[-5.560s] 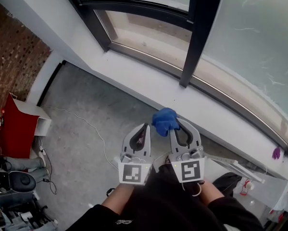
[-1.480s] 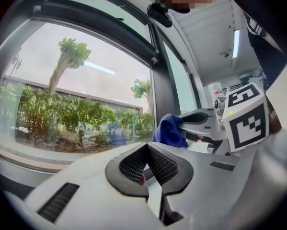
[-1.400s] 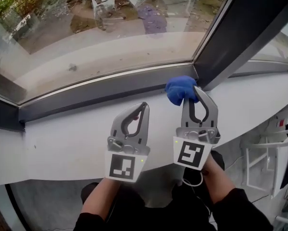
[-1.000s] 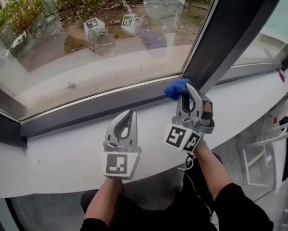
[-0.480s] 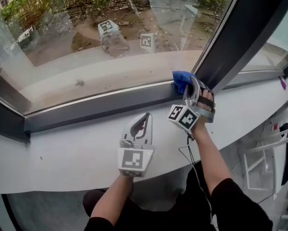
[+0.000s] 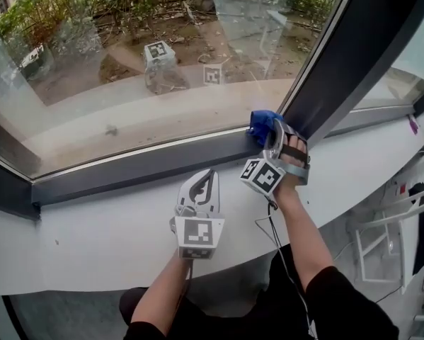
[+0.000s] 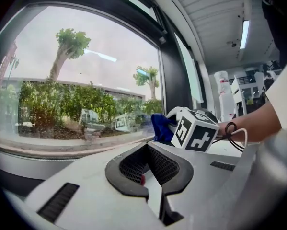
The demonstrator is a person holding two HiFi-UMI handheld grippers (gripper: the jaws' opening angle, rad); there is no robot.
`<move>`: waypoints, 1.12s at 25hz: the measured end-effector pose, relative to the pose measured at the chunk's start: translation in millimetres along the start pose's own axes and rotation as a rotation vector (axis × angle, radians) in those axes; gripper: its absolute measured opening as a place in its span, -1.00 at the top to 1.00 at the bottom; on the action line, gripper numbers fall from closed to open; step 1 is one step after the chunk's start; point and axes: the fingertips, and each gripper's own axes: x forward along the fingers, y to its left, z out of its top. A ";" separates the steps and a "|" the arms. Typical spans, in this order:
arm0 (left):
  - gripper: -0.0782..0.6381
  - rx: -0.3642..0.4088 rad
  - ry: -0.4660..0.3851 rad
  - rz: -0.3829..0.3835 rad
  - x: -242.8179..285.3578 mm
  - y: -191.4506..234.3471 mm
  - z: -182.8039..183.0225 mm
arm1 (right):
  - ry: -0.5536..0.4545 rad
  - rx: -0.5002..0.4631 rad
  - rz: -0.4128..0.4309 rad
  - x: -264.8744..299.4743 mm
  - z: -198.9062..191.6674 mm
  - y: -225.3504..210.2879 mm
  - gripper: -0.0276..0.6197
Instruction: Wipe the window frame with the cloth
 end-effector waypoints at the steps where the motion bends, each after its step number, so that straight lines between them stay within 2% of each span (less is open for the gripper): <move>1: 0.77 0.005 0.009 -0.011 0.3 -4.7 -2.3 | 0.010 -0.041 -0.011 1.5 -0.6 0.7 0.84; 4: 0.77 -0.018 0.024 -0.043 1.7 -17.9 -8.5 | 0.025 -0.144 0.007 7.2 -1.1 9.7 0.84; 9: 0.77 -0.004 0.010 -0.069 0.8 -28.9 -4.3 | 0.037 -0.199 0.095 13.8 -4.1 27.0 0.84; 12: 0.77 -0.004 0.008 -0.069 0.6 -28.8 -2.4 | 0.048 -0.186 0.152 18.1 -4.1 36.2 0.84; 15: 0.77 -0.012 0.000 -0.063 -1.9 -26.6 -0.2 | 0.057 -0.176 0.172 19.2 -6.7 38.0 0.84; 17: 0.77 -0.018 -0.007 -0.057 -4.7 -23.3 1.1 | 0.051 -0.132 0.185 18.6 -9.9 36.5 0.84; 21: 0.77 -0.047 -0.009 -0.032 -9.6 -11.9 1.2 | -0.044 -0.008 0.201 10.3 -4.7 34.9 0.84; 28: 0.77 -0.061 -0.034 0.044 -19.1 13.4 9.0 | -0.198 0.006 0.249 -14.5 30.3 50.8 0.84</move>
